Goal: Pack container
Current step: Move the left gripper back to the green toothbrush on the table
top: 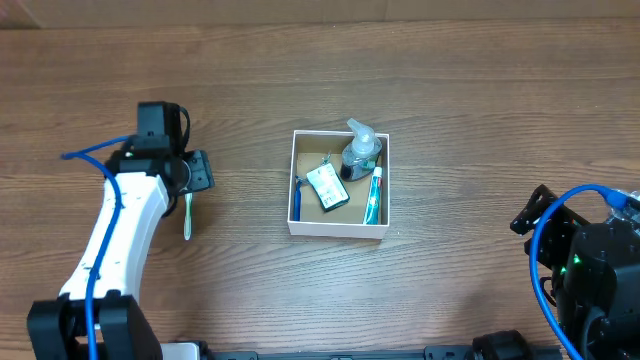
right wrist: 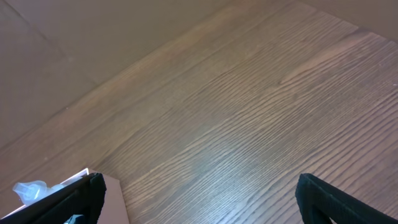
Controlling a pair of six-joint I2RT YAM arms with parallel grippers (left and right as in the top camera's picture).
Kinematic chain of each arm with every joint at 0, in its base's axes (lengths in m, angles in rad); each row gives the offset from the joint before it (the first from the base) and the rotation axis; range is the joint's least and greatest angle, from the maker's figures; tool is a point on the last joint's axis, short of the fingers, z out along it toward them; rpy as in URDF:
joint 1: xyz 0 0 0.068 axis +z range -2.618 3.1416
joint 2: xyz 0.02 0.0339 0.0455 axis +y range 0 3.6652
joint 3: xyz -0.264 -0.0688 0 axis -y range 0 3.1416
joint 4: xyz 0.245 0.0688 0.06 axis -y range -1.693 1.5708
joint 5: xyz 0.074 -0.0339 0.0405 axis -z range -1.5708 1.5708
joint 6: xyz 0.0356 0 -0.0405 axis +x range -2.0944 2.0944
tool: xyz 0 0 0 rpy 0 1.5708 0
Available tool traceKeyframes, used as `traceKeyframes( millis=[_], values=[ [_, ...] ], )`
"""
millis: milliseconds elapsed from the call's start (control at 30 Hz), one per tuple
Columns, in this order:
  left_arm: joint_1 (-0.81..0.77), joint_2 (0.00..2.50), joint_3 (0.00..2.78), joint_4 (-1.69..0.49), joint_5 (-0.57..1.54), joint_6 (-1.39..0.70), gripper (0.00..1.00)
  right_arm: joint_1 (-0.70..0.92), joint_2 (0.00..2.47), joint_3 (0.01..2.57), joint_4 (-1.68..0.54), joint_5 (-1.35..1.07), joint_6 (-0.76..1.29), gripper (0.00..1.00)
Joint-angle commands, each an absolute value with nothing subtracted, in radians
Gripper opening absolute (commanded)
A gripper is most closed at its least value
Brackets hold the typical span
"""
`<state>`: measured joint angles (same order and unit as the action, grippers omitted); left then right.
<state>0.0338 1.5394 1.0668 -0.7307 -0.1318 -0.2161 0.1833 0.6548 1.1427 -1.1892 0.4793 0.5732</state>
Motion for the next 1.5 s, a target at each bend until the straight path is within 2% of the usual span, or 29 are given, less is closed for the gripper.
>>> traceKeyframes(
  millis=[0, 300, 467, 533, 567, 667, 733, 833, 1033, 1233, 1433, 1467],
  values=[
    [0.041, 1.553, 0.992, -0.649, -0.121, -0.19, 0.7, 0.179, 0.654, 1.158, -1.185, 0.496, 0.577, 1.0],
    [0.073, 1.637, 0.846, -0.453, -0.095, -0.178, 0.72, 0.179, 0.654, 1.158, -1.185, 0.496, 0.577, 1.0],
    [0.087, 1.707, 0.844, -0.428, -0.056, -0.133, 0.7, 0.179, 0.654, 1.158, -1.185, 0.496, 0.577, 1.0],
    [0.087, 1.713, 0.844, -0.427, -0.055, -0.13, 0.61, 0.179, 0.654, 1.158, -1.185, 0.496, 0.577, 1.0],
    [0.087, 1.713, 0.844, -0.427, -0.055, -0.13, 0.49, 0.179, 0.654, 1.158, -1.185, 0.496, 0.577, 1.0],
    [0.087, 1.713, 0.845, -0.426, -0.051, -0.131, 0.37, 0.179, 0.654, 1.158, -1.185, 0.496, 0.577, 1.0],
    [0.087, 1.713, 0.845, -0.426, -0.052, -0.131, 0.21, 0.179, 0.654, 1.158, -1.185, 0.496, 0.577, 1.0],
    [0.087, 1.709, 0.85, -0.432, -0.052, -0.131, 0.11, 0.179, 0.654, 1.158, -1.185, 0.496, 0.577, 1.0],
    [0.084, 1.632, 0.88, -0.477, -0.039, -0.131, 0.14, 0.179, 0.654, 1.158, -1.185, 0.496, 0.577, 1.0],
    [0.074, 1.456, 0.908, -0.525, 0.107, -0.176, 0.15, 0.179, 0.654, 1.158, -1.185, 0.496, 0.577, 1.0],
    [-0.049, 1.236, 0.912, -0.582, 0.146, -0.278, 0.16, 0.179, 0.654, 1.158, -1.185, 0.496, 0.577, 1.0],
    [-0.084, 1.188, 0.912, -0.594, 0.111, -0.291, 0.2, 0.179, 0.654, 1.158, -1.185, 0.496, 0.577, 1.0]
  ],
)
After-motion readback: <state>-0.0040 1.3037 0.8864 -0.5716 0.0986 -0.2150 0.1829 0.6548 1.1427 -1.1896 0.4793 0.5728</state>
